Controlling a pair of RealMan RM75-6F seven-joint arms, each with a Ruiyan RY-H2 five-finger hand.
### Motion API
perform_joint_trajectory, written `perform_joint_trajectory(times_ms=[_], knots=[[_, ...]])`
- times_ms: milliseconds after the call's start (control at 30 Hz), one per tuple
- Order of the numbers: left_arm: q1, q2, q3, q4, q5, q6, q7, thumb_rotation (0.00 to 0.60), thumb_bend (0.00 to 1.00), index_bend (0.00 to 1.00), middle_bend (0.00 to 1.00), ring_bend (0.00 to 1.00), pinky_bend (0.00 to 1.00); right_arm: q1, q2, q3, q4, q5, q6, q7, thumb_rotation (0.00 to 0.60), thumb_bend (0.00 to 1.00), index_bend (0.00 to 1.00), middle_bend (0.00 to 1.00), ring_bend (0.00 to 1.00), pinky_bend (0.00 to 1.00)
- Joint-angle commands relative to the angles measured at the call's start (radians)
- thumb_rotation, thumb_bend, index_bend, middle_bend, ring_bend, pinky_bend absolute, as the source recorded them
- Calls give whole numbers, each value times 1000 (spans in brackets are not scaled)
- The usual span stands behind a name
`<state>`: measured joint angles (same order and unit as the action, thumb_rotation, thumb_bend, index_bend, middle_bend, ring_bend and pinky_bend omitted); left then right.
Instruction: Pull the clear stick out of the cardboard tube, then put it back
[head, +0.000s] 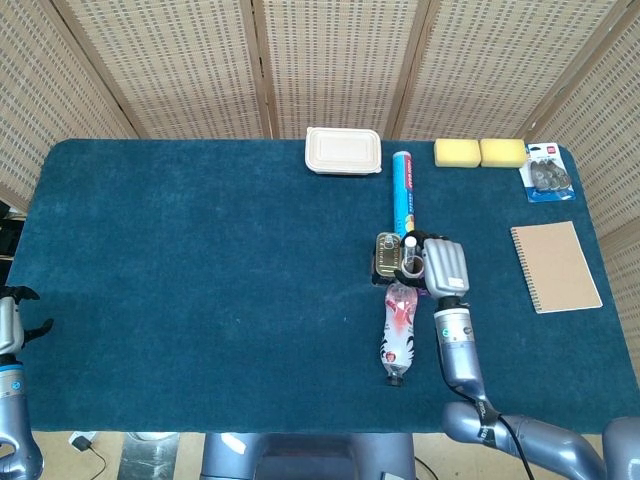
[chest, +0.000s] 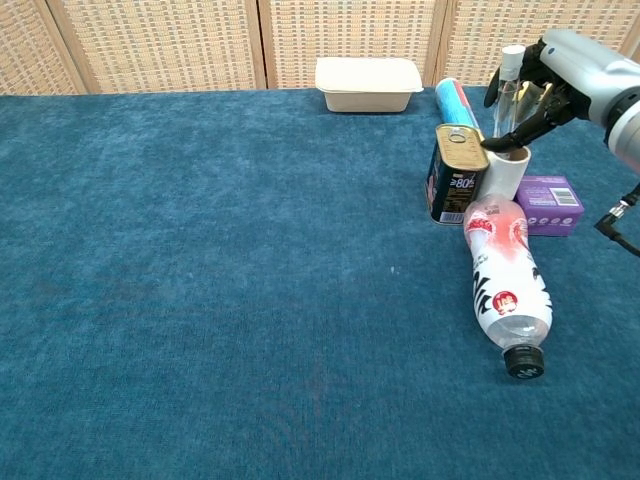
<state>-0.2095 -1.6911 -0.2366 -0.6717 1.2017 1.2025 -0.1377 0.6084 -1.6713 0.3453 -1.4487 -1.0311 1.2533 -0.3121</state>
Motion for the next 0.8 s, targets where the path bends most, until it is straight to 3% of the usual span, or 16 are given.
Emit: perform_joint_trajectory(times_ms=[33, 800], knots=[[0, 0, 0, 0, 0, 0, 0, 600, 153, 453, 419, 234, 316, 1, -1, 0, 1, 1, 0, -5, 600, 243, 453, 488, 474, 431], [1, 0, 0, 0, 1, 1, -1, 600, 154, 453, 419, 234, 316, 0, 2, 4, 5, 13, 12, -44, 600, 304, 521, 553, 550, 469]])
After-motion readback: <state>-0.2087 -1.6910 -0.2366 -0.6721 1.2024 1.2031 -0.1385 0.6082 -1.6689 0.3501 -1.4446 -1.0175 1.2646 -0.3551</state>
